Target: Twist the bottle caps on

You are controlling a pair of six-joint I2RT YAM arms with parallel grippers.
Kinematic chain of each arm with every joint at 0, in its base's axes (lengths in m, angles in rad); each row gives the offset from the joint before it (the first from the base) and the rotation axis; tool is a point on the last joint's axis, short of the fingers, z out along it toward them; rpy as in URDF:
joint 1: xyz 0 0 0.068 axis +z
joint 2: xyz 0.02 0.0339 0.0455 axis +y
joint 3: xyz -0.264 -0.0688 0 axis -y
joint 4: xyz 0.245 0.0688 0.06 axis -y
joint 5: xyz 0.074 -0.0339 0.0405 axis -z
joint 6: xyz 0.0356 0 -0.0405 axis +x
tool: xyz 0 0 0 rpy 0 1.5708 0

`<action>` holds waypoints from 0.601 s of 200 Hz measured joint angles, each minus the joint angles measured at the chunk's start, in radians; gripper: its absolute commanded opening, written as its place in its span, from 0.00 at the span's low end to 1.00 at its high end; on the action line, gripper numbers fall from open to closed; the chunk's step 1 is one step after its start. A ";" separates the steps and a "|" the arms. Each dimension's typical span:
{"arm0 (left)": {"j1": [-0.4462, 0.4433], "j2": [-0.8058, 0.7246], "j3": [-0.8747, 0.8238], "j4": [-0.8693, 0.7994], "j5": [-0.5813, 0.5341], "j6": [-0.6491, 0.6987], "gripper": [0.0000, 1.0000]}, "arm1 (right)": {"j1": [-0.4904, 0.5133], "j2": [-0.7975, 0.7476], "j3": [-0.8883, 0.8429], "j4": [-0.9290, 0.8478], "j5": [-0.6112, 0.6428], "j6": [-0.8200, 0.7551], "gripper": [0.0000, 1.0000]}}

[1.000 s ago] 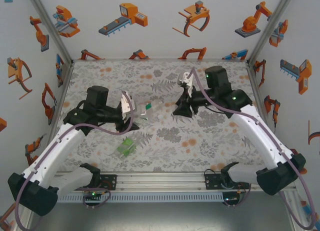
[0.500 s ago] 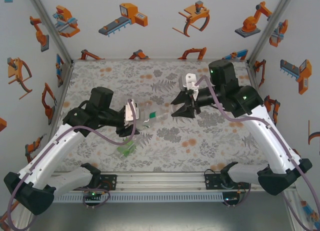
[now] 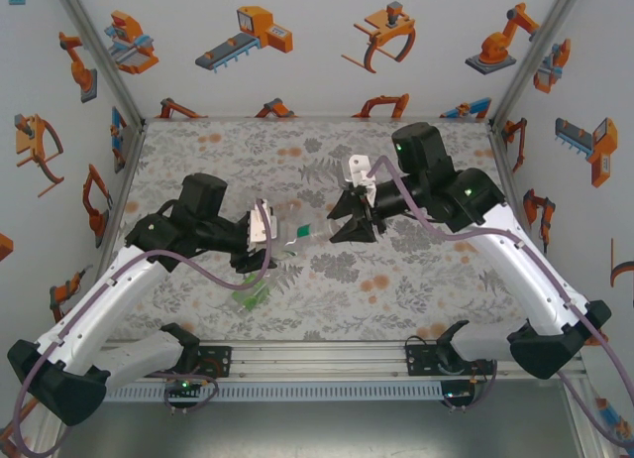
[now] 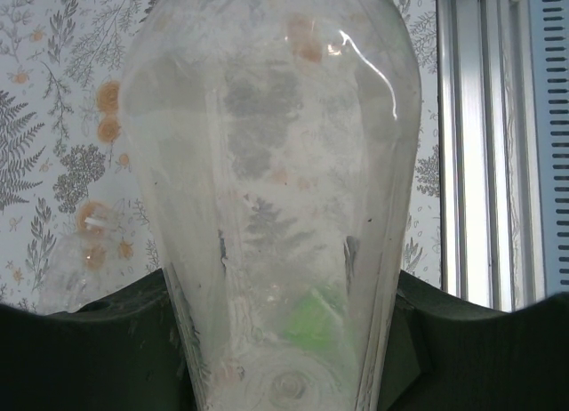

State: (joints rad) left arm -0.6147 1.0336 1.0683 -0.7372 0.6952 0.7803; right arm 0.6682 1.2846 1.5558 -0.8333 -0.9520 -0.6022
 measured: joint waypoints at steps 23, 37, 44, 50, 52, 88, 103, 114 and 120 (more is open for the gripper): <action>0.000 0.000 0.000 0.000 0.000 0.000 0.00 | 0.003 0.000 0.000 0.015 0.007 0.003 0.00; 0.000 0.000 0.000 0.000 0.000 0.000 0.00 | 0.003 0.000 0.000 0.022 0.009 0.007 0.00; 0.000 0.000 0.000 0.000 -0.001 0.000 0.00 | 0.003 0.000 0.000 0.024 0.010 0.008 0.00; 0.000 0.000 0.000 0.000 -0.002 0.000 0.00 | 0.003 0.000 0.000 0.026 0.010 0.010 0.00; 0.000 0.000 0.000 0.000 -0.002 0.000 0.00 | 0.004 0.000 0.000 0.027 0.010 0.010 0.00; 0.000 0.000 0.002 0.000 -0.003 -0.001 0.00 | 0.007 0.000 0.000 0.030 0.010 0.015 0.00; 0.000 0.000 0.002 0.002 -0.003 -0.005 0.00 | 0.007 0.000 0.000 0.030 0.009 0.017 0.00; 0.000 0.000 0.002 0.004 -0.002 -0.008 0.00 | 0.007 0.000 0.000 0.030 0.008 0.018 0.00; -0.001 0.000 0.002 0.004 -0.001 -0.008 0.00 | 0.007 0.000 0.000 0.030 0.006 0.018 0.00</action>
State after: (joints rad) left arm -0.6159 1.0336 1.0702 -0.7330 0.6941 0.7719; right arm 0.6750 1.2846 1.5555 -0.8036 -0.9455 -0.5842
